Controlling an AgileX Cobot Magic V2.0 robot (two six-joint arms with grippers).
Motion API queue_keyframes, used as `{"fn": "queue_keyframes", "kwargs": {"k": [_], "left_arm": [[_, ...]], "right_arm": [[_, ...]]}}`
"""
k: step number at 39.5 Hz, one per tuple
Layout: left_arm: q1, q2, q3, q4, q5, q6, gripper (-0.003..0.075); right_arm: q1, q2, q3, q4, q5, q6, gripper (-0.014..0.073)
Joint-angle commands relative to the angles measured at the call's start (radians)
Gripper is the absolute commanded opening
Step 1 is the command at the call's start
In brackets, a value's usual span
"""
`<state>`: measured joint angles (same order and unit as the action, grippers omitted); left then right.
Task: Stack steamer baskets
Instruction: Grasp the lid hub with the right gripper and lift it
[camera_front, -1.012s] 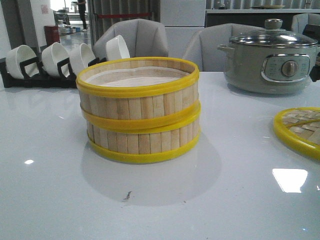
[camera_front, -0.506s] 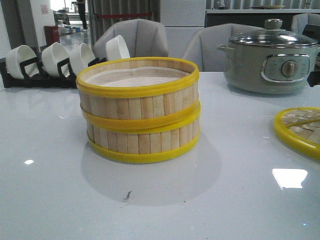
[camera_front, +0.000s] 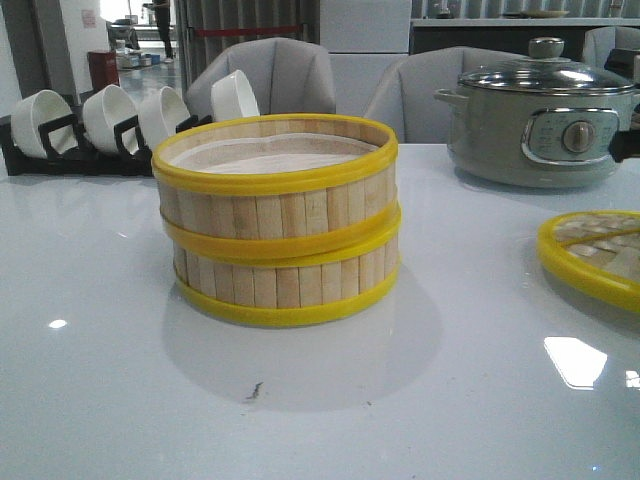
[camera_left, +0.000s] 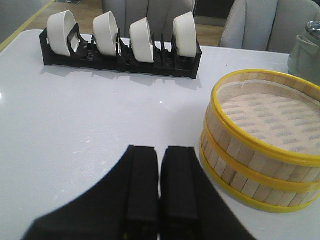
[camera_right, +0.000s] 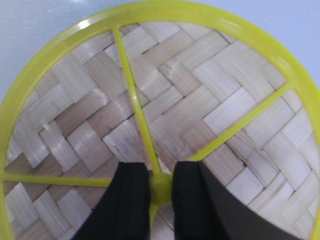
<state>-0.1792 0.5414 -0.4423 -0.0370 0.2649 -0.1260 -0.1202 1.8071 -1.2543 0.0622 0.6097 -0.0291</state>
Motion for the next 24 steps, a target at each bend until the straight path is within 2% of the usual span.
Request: {"fn": "queue_keyframes", "kwargs": {"k": [1,13,24], "left_arm": [[0.001,0.001,-0.03,-0.008,-0.087,-0.006,0.0087],[0.001,0.001,-0.03,-0.008,-0.087,-0.006,0.0087],[0.001,0.001,-0.03,-0.008,-0.087,-0.006,0.0087]], "right_arm": [[0.043,-0.124,-0.061,0.002,0.012,-0.01,0.0036],[0.216,-0.177,-0.361,0.002,0.262,-0.01,0.0036],[0.463,-0.083,-0.705,0.002,0.427,-0.01,0.0036]]}}
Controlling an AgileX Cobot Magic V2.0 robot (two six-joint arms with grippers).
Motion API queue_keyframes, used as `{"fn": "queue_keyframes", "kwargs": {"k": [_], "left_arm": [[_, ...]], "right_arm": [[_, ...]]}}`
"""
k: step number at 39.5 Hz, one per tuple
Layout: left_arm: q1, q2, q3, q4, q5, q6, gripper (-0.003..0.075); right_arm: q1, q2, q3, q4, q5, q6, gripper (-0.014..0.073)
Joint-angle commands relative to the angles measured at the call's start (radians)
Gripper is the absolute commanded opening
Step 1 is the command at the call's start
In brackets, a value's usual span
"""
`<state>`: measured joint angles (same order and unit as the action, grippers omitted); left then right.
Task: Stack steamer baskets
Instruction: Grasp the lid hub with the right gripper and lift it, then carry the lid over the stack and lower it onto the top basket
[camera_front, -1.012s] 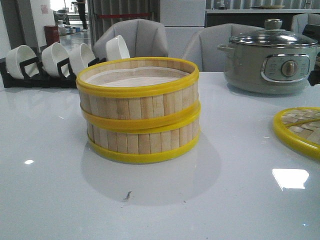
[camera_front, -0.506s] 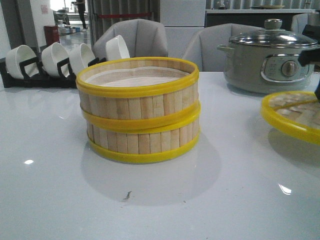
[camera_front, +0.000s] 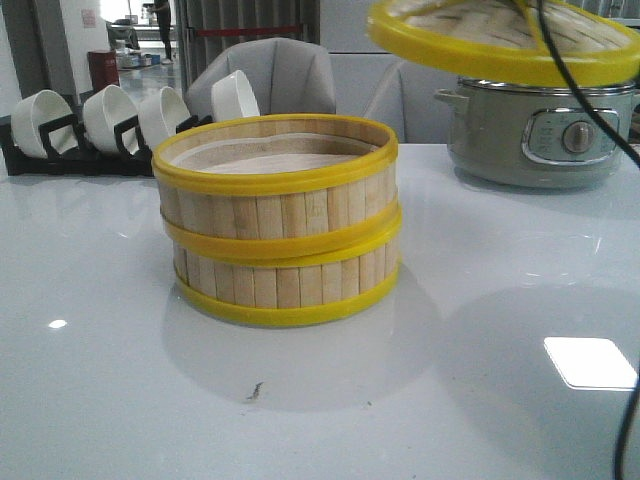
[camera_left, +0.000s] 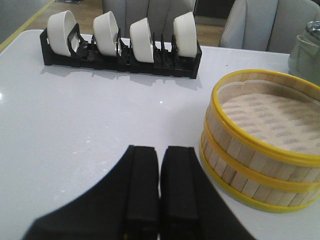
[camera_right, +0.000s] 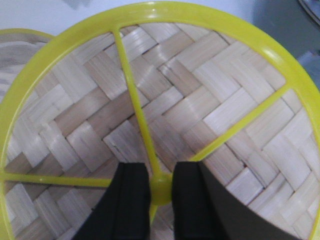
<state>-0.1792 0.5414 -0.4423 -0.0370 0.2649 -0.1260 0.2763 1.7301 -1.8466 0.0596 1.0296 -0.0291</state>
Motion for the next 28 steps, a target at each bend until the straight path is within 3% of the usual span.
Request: {"fn": "queue_keyframes", "kwargs": {"k": [1,15,28], "left_arm": [[0.001,0.001,-0.03,-0.008,-0.087,-0.006,0.0087],[0.001,0.001,-0.03,-0.008,-0.087,-0.006,0.0087],[0.001,0.001,-0.03,-0.008,-0.087,-0.006,0.0087]], "right_arm": [[0.092,0.009,-0.134,0.004,0.016,-0.01,0.0036],[0.285,0.257,-0.398,0.004,0.093,-0.01,0.0036],[0.313,0.348,-0.463,-0.009,0.051,-0.01,0.0036]]}}
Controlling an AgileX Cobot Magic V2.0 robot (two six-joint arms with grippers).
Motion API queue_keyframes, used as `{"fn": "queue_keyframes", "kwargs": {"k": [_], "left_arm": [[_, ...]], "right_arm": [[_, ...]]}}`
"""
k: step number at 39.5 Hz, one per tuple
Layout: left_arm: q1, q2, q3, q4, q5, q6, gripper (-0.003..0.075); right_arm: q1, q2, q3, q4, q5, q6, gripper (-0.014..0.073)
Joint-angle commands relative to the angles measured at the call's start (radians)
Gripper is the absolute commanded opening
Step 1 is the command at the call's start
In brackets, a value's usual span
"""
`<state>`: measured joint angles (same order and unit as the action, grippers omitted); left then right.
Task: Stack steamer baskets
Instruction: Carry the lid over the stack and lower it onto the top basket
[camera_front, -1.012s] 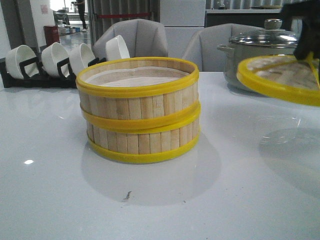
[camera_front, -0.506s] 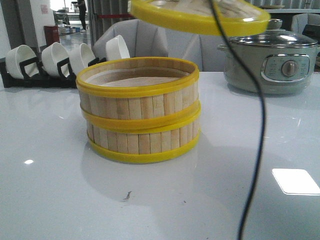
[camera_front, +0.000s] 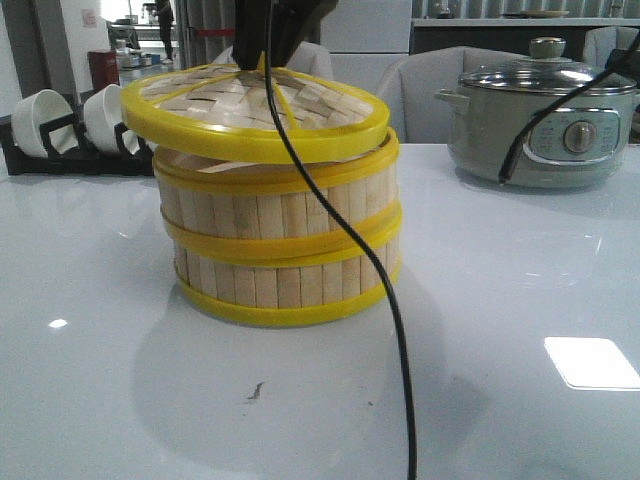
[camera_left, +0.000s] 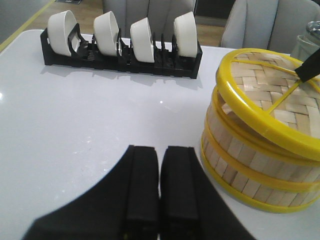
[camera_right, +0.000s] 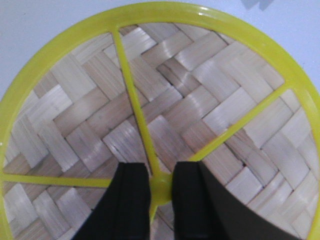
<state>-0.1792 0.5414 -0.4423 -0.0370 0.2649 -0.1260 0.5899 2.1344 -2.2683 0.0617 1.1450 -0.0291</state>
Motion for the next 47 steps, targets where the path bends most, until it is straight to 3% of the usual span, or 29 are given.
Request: {"fn": "queue_keyframes", "kwargs": {"k": [1,8,47], "left_arm": [[0.001,0.001,-0.03,-0.008,-0.087,-0.006,0.0087],[0.001,0.001,-0.03,-0.008,-0.087,-0.006,0.0087],[0.001,0.001,-0.03,-0.008,-0.087,-0.006,0.0087]], "right_arm": [[0.0,-0.054,-0.042,-0.02,-0.064,-0.01,0.0036],[0.0,-0.045,-0.042,-0.076,-0.063,-0.01,0.0036],[0.0,-0.012,-0.042,-0.078,-0.09,-0.009,0.0036]]}}
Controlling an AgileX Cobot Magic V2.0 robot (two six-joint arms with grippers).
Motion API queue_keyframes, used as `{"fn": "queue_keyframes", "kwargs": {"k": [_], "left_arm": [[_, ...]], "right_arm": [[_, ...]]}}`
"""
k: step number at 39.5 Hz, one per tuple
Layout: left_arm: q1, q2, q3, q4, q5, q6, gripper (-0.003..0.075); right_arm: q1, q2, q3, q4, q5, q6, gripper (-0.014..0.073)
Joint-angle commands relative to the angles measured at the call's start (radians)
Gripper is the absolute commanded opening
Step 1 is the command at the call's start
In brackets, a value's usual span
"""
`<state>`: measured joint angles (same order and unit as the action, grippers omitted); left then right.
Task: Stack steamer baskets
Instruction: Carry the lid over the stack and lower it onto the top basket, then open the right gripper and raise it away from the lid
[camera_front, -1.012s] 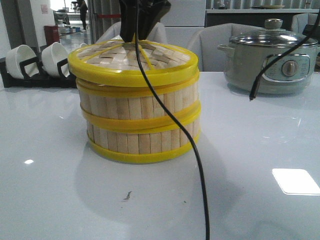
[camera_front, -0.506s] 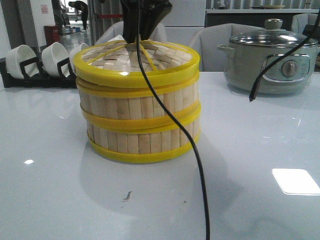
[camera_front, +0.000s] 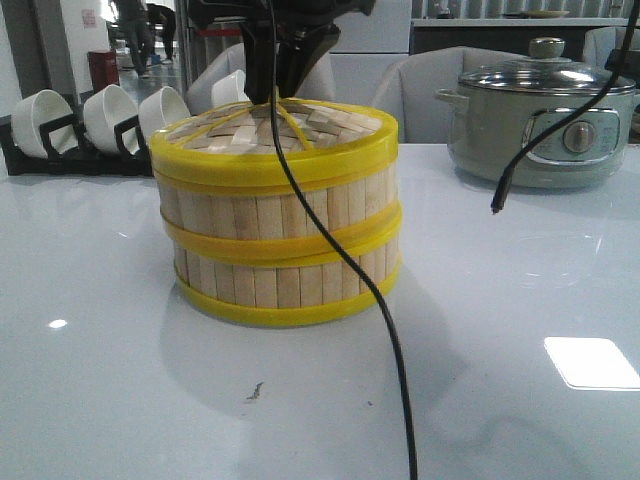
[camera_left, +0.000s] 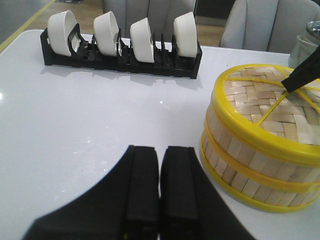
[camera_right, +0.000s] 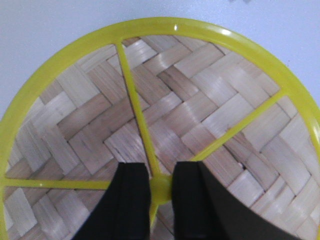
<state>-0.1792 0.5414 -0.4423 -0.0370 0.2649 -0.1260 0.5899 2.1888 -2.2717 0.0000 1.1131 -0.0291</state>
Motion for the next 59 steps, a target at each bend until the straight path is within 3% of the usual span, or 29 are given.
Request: {"fn": "queue_keyframes", "kwargs": {"k": [1,15,22,26,46,59], "left_arm": [[0.001,0.001,-0.03,-0.008,-0.087,-0.006,0.0087],[0.001,0.001,-0.03,-0.008,-0.087,-0.006,0.0087],[0.001,0.001,-0.03,-0.008,-0.087,-0.006,0.0087],[0.001,0.001,-0.03,-0.008,-0.087,-0.006,0.0087],[0.001,0.001,-0.03,-0.008,-0.087,-0.006,0.0087],[0.001,0.001,-0.03,-0.008,-0.087,-0.006,0.0087]], "right_arm": [[0.0,-0.066,-0.038,-0.016,-0.057,-0.009,0.0036],[0.0,-0.066,-0.038,-0.016,-0.052,-0.009,0.0056],[0.0,-0.073,-0.038,-0.016,-0.058,-0.009,0.0316],[0.0,-0.083,-0.038,-0.016,-0.062,-0.009,0.0408],[-0.078,-0.268,-0.001,-0.017,-0.068,-0.009,0.0405],[-0.249,-0.586,0.354,-0.017,-0.238,-0.009,0.0405]]}}
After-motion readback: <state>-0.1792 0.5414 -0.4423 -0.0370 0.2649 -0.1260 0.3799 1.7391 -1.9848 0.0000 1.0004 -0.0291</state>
